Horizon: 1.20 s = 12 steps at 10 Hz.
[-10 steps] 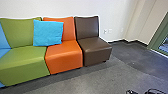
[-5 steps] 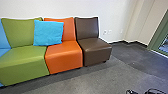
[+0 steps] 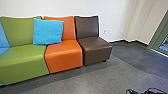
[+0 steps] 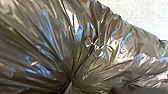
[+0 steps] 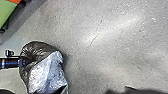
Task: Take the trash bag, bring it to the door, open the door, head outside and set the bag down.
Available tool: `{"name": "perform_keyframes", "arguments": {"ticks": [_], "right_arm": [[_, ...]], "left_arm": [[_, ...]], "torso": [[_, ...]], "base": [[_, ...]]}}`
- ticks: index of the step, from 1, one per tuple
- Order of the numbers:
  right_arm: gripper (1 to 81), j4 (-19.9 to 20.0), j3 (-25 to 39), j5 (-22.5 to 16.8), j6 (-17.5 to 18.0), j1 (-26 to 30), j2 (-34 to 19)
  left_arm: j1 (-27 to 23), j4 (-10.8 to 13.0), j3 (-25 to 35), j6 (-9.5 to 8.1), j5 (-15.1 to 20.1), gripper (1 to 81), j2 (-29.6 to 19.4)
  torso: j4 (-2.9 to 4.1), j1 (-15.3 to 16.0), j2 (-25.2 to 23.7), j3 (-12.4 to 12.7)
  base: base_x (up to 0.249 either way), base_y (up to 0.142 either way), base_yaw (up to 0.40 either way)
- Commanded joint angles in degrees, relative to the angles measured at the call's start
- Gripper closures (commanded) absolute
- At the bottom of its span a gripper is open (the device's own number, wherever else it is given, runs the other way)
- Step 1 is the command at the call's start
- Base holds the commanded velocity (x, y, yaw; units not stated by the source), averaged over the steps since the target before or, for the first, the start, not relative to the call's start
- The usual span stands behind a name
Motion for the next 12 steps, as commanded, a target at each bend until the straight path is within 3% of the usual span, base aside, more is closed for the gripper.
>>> {"name": "perform_keyframes", "arguments": {"ticks": [1,6,8,12], "right_arm": [[1.0,1.55,1.39,-2.81,0.2,7.04,-2.24],[1.0,1.55,1.83,-2.81,0.28,6.69,-2.24],[1.0,1.55,1.83,-2.81,0.28,6.34,-2.24],[1.0,1.47,2.19,-2.72,0.28,5.73,-2.33]], "left_arm": [[-3.2,-0.34,-0.11,-0.16,5.38,1.0,-0.06],[-0.65,-0.43,-3.26,-0.16,4.85,1.0,1.52],[1.73,-0.34,-6.25,-0.16,1.68,1.0,3.89],[3.57,-0.43,-8.55,-0.25,1.51,1.0,6.18]], "torso": [[0.0,0.0,0.0,0.0],[0.0,0.0,0.0,0.0],[0.0,0.0,-0.02,0.0],[0.0,0.0,-0.04,0.02]], "base": [[0.0,0.0,0.0],[0.0,0.0,0.0],[0.0,0.0,0.0],[0.0,0.0,0.0]]}}
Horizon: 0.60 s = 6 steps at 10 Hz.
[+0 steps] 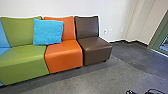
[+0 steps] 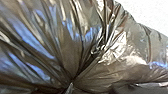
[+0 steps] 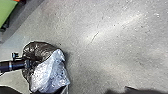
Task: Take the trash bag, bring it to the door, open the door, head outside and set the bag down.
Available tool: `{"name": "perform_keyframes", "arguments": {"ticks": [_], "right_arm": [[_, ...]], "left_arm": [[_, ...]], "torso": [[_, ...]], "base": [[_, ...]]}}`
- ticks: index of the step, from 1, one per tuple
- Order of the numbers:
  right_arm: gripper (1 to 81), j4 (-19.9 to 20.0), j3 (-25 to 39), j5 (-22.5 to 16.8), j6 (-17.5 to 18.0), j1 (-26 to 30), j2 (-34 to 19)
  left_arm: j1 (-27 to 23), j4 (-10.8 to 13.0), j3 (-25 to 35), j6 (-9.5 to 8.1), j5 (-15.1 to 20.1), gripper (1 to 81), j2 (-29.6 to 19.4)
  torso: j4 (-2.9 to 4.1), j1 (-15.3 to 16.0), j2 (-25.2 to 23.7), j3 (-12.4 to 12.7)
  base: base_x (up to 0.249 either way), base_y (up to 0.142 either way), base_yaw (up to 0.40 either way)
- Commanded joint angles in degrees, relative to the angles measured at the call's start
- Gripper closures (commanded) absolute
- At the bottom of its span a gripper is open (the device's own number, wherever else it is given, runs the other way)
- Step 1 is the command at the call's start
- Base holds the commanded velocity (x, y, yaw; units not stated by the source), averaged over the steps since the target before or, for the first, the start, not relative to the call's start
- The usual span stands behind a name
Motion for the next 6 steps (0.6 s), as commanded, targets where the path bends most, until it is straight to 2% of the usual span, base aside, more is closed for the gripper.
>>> {"name": "perform_keyframes", "arguments": {"ticks": [1,2,3,6], "right_arm": [[1.0,1.49,1.67,-2.71,0.09,6.61,-2.27],[1.0,1.4,1.67,-2.71,0.09,6.6,-2.27],[1.0,1.49,1.67,-2.71,0.09,6.69,-2.36],[1.0,1.49,1.75,-2.71,0.09,6.61,-2.36]], "left_arm": [[-0.42,-0.43,-0.37,-0.71,8.15,1.0,0.38],[-0.42,-0.43,-0.37,-0.71,8.15,1.0,0.29],[-0.42,-0.43,-0.37,-0.71,8.15,81.1,0.2],[-0.42,-0.34,-0.37,-0.09,8.15,81.1,0.02]], "torso": [[0.0,0.0,0.0,0.0],[0.0,0.0,-0.02,0.0],[0.0,0.0,-0.02,0.0],[0.0,0.0,-0.05,0.0]], "base": [[0.0,0.0,0.0],[0.0,0.0,0.0],[0.0,0.0,0.0],[0.0,0.0,0.0]]}}
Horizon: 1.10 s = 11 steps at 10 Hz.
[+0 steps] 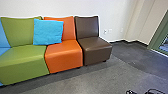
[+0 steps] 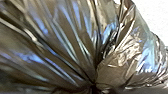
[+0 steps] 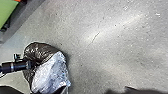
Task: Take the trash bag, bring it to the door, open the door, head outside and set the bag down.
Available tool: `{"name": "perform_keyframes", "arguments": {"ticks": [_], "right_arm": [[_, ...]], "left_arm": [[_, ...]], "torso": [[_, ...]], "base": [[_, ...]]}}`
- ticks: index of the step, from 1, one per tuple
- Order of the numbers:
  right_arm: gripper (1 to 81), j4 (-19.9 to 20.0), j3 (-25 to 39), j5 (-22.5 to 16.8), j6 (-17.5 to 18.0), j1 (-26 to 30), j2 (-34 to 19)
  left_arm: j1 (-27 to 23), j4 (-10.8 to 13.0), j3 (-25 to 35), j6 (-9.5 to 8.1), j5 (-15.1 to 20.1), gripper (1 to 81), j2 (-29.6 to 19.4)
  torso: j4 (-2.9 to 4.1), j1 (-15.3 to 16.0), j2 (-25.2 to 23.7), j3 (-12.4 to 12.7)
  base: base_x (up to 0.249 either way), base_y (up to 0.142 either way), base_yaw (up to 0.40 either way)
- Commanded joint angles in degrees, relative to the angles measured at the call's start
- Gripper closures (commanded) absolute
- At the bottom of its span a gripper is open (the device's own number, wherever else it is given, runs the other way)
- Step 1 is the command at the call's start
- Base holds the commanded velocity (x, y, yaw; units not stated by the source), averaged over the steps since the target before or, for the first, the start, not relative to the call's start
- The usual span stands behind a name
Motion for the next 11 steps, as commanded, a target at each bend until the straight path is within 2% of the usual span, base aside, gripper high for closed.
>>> {"name": "perform_keyframes", "arguments": {"ticks": [1,3,4,6,7,8,9,11], "right_arm": [[1.0,1.58,1.49,-2.74,0.07,6.58,-2.33],[1.0,1.49,1.49,-2.74,0.07,6.58,-2.6],[1.0,1.49,1.49,-2.74,0.07,6.58,-2.69],[1.0,1.49,1.67,-2.74,0.07,6.58,-2.77],[1.0,1.41,1.75,-2.74,0.07,6.4,-2.77],[1.0,1.4,1.75,-2.74,0.07,6.06,-2.69],[1.0,1.23,1.75,-2.66,0.07,5.61,-2.6],[1.0,1.31,1.75,-2.66,0.07,5.26,-2.68]], "left_arm": [[-1.2,0.07,0.06,0.41,8.7,81.1,-0.29],[-1.2,0.16,0.06,0.41,8.7,81.1,-0.38],[-1.2,0.16,0.32,0.41,8.7,81.1,-0.46],[-1.29,0.07,0.33,0.41,8.7,81.1,-0.46],[-1.46,-0.01,0.33,0.41,8.79,81.1,-0.64],[-1.47,-0.28,0.33,0.41,8.79,81.1,-0.81],[-1.56,-0.54,0.33,0.32,8.79,81.1,-0.9],[-1.99,-1.33,0.33,0.23,8.79,81.1,-0.99]], "torso": [[0.0,0.0,0.0,0.0],[0.0,0.0,0.0,0.0],[0.0,-3.69,5.73,0.0],[0.0,-4.39,6.76,0.0],[0.0,-5.64,8.75,0.0],[0.0,-6.77,10.56,1.9],[0.0,-8.06,12.64,5.58],[0.0,-9.7,15.35,6.87]], "base": [[0.0,0.0,0.0],[0.0,0.0,0.0],[0.0,0.0,0.0],[0.0,0.0,0.0],[0.0,0.0,0.0],[0.0,0.0,0.0],[0.0,0.0,0.0],[0.0,0.0,0.0]]}}
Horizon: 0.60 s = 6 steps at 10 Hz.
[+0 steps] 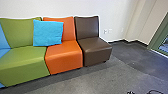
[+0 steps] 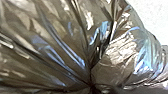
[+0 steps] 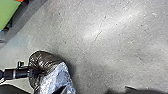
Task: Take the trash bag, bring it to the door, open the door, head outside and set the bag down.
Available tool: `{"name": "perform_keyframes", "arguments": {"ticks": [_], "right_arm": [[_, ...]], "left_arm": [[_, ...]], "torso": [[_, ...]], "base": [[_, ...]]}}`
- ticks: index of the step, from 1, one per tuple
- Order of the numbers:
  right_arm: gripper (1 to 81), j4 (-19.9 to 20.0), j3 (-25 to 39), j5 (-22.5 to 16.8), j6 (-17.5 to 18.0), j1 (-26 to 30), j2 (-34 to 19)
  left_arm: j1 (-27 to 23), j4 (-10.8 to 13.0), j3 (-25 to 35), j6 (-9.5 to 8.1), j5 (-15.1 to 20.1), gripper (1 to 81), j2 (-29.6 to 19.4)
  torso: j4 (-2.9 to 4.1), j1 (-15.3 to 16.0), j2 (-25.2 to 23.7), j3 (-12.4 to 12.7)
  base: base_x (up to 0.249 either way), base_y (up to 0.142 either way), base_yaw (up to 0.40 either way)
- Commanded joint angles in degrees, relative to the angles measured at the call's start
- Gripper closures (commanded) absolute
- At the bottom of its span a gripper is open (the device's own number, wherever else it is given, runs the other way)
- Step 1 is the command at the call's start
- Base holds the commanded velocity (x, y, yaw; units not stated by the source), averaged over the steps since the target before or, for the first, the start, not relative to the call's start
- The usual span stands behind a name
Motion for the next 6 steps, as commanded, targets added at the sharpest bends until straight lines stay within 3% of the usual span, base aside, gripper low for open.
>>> {"name": "perform_keyframes", "arguments": {"ticks": [1,6], "right_arm": [[1.0,1.45,1.47,-2.79,0.07,6.45,-2.26],[1.0,1.36,1.21,-2.26,0.07,5.74,-2.26]], "left_arm": [[-5.98,-1.81,0.04,0.17,4.71,81.1,-0.73],[-7.21,-2.6,0.14,0.17,4.88,81.1,-1.08]], "torso": [[0.0,-3.56,5.51,5.39],[0.0,-9.73,15.04,14.93]], "base": [[0.0,0.0,0.0],[0.0,0.0,0.0]]}}
